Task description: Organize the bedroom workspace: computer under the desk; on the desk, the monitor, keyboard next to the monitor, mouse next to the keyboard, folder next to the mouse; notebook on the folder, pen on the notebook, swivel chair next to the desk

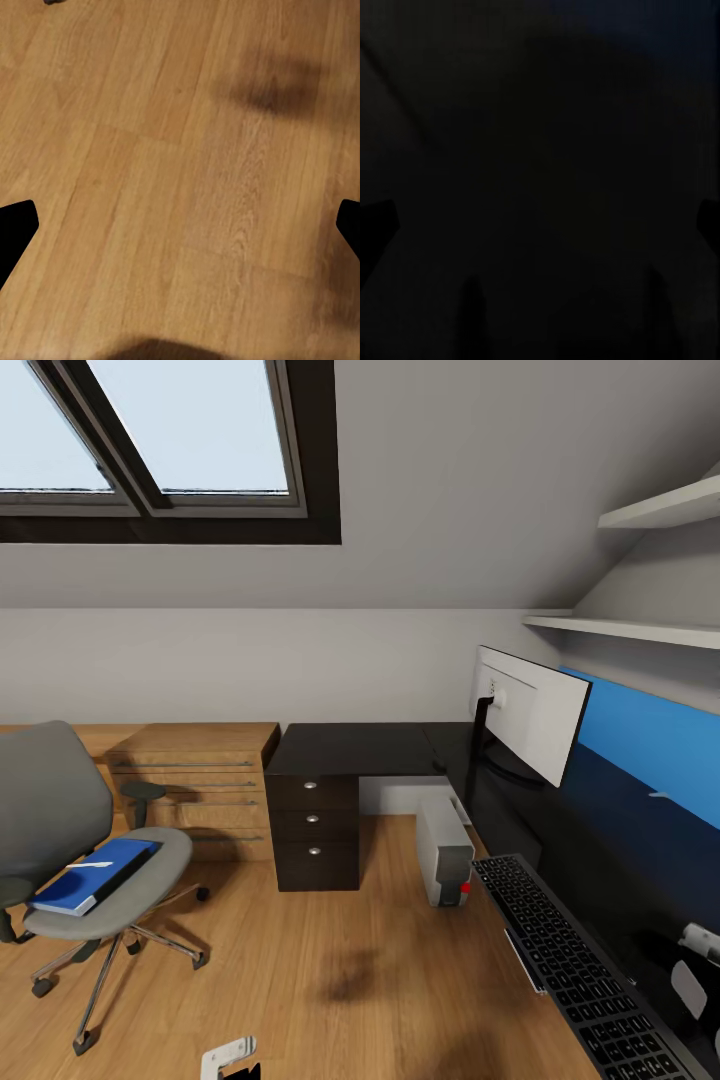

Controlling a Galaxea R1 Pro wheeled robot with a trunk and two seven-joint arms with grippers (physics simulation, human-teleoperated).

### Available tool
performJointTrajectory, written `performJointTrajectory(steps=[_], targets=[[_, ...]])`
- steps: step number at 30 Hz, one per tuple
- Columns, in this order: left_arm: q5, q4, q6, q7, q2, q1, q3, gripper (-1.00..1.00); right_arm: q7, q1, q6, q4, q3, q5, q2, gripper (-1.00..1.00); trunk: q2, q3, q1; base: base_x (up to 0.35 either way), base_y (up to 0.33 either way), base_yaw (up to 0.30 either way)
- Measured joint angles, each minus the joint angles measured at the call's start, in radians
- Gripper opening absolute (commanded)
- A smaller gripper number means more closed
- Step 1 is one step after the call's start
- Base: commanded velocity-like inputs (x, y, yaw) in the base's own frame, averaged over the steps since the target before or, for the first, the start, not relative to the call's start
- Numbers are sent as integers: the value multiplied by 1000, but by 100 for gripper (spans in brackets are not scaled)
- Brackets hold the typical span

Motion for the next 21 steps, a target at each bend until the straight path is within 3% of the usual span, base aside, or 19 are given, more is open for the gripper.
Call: performJointTrajectory(steps=[5,11,15,18,21], targets=[[0,1,0,0,0,0,0,100,3,0,0,-79,1,2,6,100,0,0,0,0,0,0],[0,2,0,-1,-1,0,0,100,10,0,9,-210,27,3,62,100,0,0,0,0,0,0],[1,2,-1,-3,0,0,0,100,9,0,43,-346,53,6,137,100,0,0,0,0,0,0],[1,1,-2,-5,-1,0,0,100,8,0,123,-454,66,25,204,100,0,0,0,0,0,0],[0,1,-2,-6,-1,0,0,100,8,0,166,-486,69,46,232,100,0,0,0,0,0,0]])
